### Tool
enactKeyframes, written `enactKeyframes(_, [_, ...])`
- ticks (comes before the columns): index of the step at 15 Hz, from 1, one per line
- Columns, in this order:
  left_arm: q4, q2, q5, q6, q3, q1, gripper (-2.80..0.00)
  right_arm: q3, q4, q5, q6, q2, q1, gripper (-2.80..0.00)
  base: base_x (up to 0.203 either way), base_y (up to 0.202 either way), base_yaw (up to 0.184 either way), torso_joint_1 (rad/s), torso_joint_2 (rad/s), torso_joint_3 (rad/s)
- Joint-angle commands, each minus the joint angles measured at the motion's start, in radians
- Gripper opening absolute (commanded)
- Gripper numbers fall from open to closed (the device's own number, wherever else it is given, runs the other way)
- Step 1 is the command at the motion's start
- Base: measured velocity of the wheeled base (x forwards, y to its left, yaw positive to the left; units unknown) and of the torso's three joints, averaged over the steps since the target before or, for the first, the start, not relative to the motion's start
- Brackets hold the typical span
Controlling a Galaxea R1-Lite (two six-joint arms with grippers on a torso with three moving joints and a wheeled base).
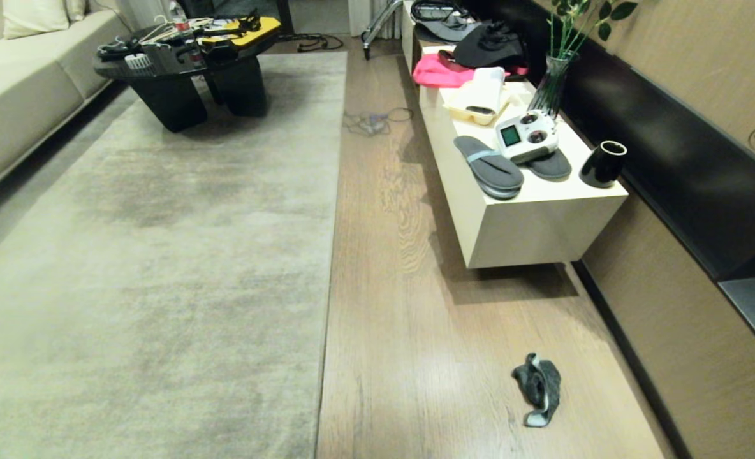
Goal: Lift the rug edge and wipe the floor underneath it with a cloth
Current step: Pick up the rag
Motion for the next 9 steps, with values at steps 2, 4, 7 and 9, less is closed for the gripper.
enactKeyframes(2, [0.000, 0.000, 0.000, 0.000, 0.000, 0.000, -2.80, 0.000, 0.000, 0.000, 0.000, 0.002, 0.000, -2.80, 0.000, 0.000, 0.000, 0.002, 0.01, -0.194])
enactKeyframes(4, [0.001, 0.000, 0.000, 0.000, 0.000, 0.000, -2.80, 0.000, 0.000, 0.000, 0.000, 0.002, 0.000, -2.80, 0.000, 0.000, 0.000, 0.006, 0.01, -0.194])
enactKeyframes(7, [0.000, 0.000, 0.000, 0.000, 0.000, 0.000, -2.80, 0.000, 0.000, 0.000, 0.000, 0.002, 0.000, -2.80, 0.000, 0.000, 0.000, 0.004, 0.00, -0.196])
enactKeyframes(9, [0.002, 0.001, -0.001, 0.000, 0.000, 0.000, -2.80, 0.000, 0.000, 0.000, 0.000, 0.002, 0.000, -2.80, 0.000, 0.000, 0.000, 0.002, 0.00, -0.199])
